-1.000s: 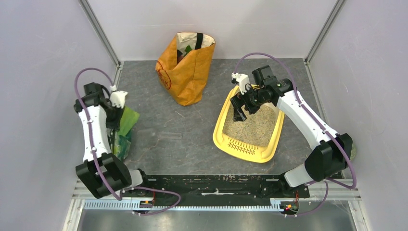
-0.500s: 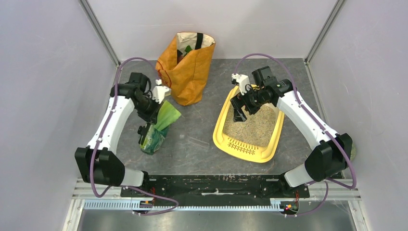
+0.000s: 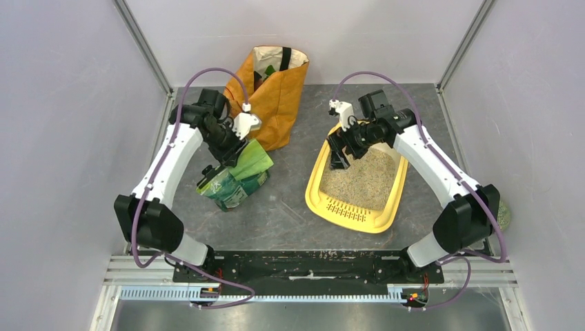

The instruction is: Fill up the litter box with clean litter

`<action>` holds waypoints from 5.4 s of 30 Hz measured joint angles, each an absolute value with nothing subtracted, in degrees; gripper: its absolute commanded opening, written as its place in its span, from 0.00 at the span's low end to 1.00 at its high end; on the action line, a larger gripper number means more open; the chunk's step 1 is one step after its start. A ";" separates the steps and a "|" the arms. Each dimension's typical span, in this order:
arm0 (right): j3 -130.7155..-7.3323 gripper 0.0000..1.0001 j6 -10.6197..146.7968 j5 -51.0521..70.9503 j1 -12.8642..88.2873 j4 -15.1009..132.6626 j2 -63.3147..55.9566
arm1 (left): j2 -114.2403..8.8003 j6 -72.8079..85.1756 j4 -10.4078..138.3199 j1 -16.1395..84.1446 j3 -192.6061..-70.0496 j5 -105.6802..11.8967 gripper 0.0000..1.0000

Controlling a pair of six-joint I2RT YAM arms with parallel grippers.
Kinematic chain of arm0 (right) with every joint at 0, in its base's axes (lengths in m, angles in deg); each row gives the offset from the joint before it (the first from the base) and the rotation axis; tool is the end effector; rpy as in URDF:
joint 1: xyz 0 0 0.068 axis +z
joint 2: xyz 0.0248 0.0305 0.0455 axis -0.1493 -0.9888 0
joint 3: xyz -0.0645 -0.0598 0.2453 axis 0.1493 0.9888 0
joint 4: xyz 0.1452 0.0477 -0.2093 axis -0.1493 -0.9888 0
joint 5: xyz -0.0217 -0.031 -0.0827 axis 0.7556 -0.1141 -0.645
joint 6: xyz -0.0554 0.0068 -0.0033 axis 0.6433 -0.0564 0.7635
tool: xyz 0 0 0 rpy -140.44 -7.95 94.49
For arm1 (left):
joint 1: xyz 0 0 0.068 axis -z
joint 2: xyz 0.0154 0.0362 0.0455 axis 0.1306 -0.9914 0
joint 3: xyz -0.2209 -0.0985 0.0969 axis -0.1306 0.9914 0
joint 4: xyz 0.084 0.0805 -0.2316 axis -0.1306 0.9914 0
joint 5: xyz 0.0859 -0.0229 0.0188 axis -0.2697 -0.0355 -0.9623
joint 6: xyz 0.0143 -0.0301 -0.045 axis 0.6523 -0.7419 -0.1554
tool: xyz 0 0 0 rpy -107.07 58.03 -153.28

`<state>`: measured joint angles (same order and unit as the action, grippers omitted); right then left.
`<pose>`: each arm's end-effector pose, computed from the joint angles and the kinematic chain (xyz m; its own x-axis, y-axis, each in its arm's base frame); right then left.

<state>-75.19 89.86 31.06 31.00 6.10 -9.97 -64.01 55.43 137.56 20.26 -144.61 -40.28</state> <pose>0.2808 0.1359 0.3085 -0.6187 -0.5000 -0.6060 -0.7494 0.6071 0.2642 0.2731 -0.0720 0.3128 -0.5615 0.7327 -0.3846 0.7969 0.6040 -0.0128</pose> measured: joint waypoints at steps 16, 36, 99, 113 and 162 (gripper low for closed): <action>-87.15 0.95 86.17 35.15 35.89 9.64 -18.23 | -58.68 55.32 138.55 15.49 -153.57 -37.31 0.79; -84.78 0.95 82.11 32.94 36.07 10.01 -15.22 | -72.16 43.26 138.09 25.15 -152.56 -42.88 0.02; -94.73 0.97 82.11 34.95 36.14 15.15 -25.60 | -44.67 -63.66 80.06 -4.79 -113.33 -38.07 0.89; -113.48 0.86 84.07 30.23 45.07 15.32 -38.06 | -52.67 -2.03 92.52 -8.99 -143.69 -9.53 0.91; -124.00 0.00 91.00 21.12 52.77 10.76 -45.47 | -51.00 6.26 100.32 -9.88 -142.49 -9.59 0.94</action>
<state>-124.00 91.00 21.12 52.77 10.76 -45.47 -51.00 6.26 100.32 -9.88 -142.49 -9.59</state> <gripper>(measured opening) 0.324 0.935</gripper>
